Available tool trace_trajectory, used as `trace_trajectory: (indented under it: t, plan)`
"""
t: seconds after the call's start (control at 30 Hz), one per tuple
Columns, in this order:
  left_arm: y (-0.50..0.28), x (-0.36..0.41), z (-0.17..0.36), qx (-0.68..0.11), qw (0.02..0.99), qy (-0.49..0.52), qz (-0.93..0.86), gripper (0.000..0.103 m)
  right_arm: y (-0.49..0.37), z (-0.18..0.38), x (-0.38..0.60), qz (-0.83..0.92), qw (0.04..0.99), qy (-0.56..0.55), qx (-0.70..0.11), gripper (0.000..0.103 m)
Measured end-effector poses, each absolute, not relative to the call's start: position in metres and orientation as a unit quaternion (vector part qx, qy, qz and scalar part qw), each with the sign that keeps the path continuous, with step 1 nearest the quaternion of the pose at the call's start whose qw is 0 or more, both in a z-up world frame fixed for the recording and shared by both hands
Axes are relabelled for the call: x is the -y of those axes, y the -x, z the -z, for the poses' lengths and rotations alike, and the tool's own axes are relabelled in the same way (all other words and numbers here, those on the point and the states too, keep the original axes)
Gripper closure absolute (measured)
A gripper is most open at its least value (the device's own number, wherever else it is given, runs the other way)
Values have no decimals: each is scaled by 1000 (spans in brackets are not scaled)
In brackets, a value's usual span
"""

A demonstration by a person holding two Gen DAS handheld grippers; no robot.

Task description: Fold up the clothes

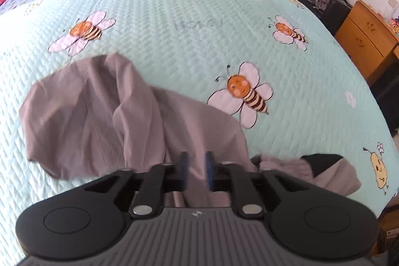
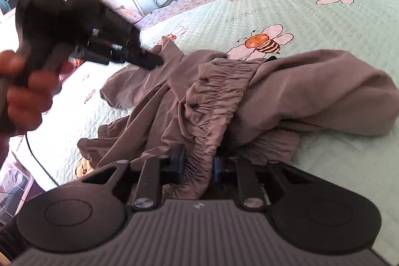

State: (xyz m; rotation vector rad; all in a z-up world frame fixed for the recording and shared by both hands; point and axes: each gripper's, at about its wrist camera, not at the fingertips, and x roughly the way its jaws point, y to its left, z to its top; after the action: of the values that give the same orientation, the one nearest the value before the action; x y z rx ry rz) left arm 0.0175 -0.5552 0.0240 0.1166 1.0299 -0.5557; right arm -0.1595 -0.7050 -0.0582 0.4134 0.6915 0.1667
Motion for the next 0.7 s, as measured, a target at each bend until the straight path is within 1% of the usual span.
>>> trace_trajectory:
  t: [0.03, 0.17, 0.2, 0.23, 0.3, 0.33, 0.37, 0.4, 0.43, 0.53, 0.7]
  plan:
    - [-20, 560, -19, -499, 824, -53, 263, 57, 160, 59, 703, -82, 918, -194, -336, 83]
    - [-28, 579, 4, -551, 790, -61, 260, 56, 161, 61, 693, -92, 920, -172, -341, 83]
    - [-28, 583, 10, -560, 786, -68, 253, 55, 162, 62, 692, -93, 919, -171, -342, 83]
    - [-30, 586, 17, -565, 784, -68, 250, 51, 162, 63, 691, -94, 919, -170, -343, 83]
    - [-33, 593, 30, -573, 779, -64, 248, 51, 164, 64, 690, -93, 921, -166, -341, 83]
    - [-34, 595, 34, -567, 783, -64, 247, 55, 165, 65, 689, -93, 921, -165, -340, 83]
    - [-35, 598, 36, -558, 790, -65, 246, 62, 164, 66, 688, -92, 922, -164, -339, 83]
    - [-36, 600, 39, -549, 796, -66, 245, 89, 164, 67, 686, -90, 922, -162, -339, 83]
    - [-37, 600, 39, -544, 800, -61, 245, 103, 164, 66, 685, -88, 923, -159, -339, 83]
    - [-34, 591, 25, -518, 821, -34, 236, 103, 165, 63, 685, -84, 925, -156, -335, 83]
    - [-27, 551, -19, -461, 862, 25, 212, 103, 159, 56, 696, -77, 923, -195, -322, 81]
